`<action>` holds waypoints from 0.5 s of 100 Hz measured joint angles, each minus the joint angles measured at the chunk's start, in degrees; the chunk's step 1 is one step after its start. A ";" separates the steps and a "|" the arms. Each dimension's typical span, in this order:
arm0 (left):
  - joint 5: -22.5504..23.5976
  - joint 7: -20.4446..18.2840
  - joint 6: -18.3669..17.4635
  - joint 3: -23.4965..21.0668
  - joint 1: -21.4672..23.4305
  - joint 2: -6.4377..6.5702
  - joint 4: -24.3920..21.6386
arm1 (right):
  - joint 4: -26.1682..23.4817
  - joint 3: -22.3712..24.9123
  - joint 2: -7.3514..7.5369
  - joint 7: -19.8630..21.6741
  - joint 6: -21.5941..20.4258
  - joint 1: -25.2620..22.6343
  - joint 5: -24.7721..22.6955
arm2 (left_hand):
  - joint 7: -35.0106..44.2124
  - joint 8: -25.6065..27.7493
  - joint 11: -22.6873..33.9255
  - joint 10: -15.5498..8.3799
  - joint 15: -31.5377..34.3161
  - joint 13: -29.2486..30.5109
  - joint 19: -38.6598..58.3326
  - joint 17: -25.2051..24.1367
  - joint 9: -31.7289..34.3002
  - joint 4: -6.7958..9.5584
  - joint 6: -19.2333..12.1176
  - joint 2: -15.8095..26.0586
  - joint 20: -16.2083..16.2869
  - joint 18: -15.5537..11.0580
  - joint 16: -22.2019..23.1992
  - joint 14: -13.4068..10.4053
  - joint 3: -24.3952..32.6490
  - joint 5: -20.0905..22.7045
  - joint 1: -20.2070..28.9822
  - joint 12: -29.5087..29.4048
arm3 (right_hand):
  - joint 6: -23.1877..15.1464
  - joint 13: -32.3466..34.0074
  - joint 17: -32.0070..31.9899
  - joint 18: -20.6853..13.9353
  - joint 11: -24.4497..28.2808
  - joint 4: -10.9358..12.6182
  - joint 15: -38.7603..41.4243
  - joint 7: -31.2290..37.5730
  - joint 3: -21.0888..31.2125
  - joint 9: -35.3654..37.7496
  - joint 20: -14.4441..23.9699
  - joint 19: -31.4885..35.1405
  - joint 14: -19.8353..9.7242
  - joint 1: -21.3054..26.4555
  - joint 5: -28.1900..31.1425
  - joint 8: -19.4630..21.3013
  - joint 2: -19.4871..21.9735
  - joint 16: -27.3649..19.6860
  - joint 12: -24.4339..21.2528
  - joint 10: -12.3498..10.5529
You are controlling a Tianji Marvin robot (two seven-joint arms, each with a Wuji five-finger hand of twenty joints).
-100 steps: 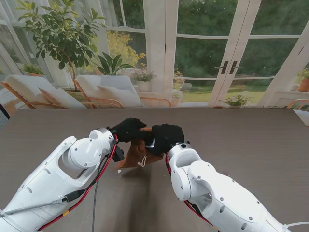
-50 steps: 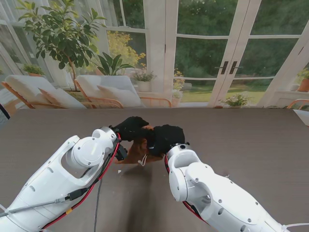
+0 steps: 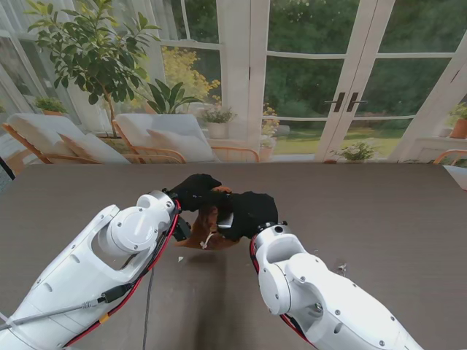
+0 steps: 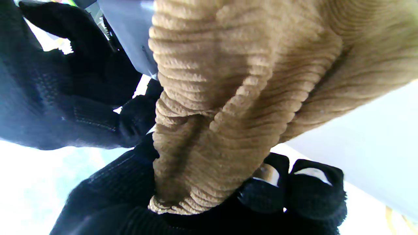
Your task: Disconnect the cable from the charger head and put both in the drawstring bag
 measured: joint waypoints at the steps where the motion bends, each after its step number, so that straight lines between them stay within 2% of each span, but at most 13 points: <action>1: 0.00 -0.04 0.04 0.00 0.00 0.01 -0.03 | 0.02 -0.01 -0.05 -0.25 -0.11 -0.05 0.03 | 0.00 0.00 0.00 0.00 0.00 0.00 0.00 0.00 0.00 -0.01 0.00 0.00 0.00 0.00 0.00 0.00 -0.01 0.00 0.00 0.00 | 0.00 0.00 0.00 0.00 0.00 0.00 0.00 0.00 0.00 0.00 0.00 0.01 0.00 0.00 0.00 0.00 0.00 0.00 0.00 0.00; 25: -0.20 -1.11 0.16 0.02 -0.14 0.28 -0.16 | 1.87 -1.67 -0.90 -4.71 -0.98 0.31 -0.76 | -0.91 -0.07 -0.02 0.73 -0.01 -0.06 0.00 0.00 -0.54 0.05 1.17 1.08 -0.01 0.31 0.00 0.46 0.01 -0.63 1.97 -0.02 | 0.56 0.02 0.00 -0.02 0.00 0.00 0.01 0.01 0.00 0.38 0.00 0.01 0.14 0.00 0.68 -0.03 -0.74 0.00 -0.02 -0.13; 50: -1.71 -1.02 0.15 -0.28 0.01 0.46 -0.03 | 2.77 -3.29 -1.29 -4.17 1.50 1.80 -0.80 | -1.12 -0.23 -0.10 1.40 -0.01 -0.07 0.00 0.00 -0.59 0.87 2.05 1.46 -0.01 0.81 0.02 1.08 0.10 -0.89 2.73 -0.07 | 0.76 0.02 0.00 -0.23 -0.50 0.00 0.01 0.01 0.00 0.42 0.00 0.22 0.14 0.00 0.70 -0.17 -0.74 0.01 -0.14 -0.13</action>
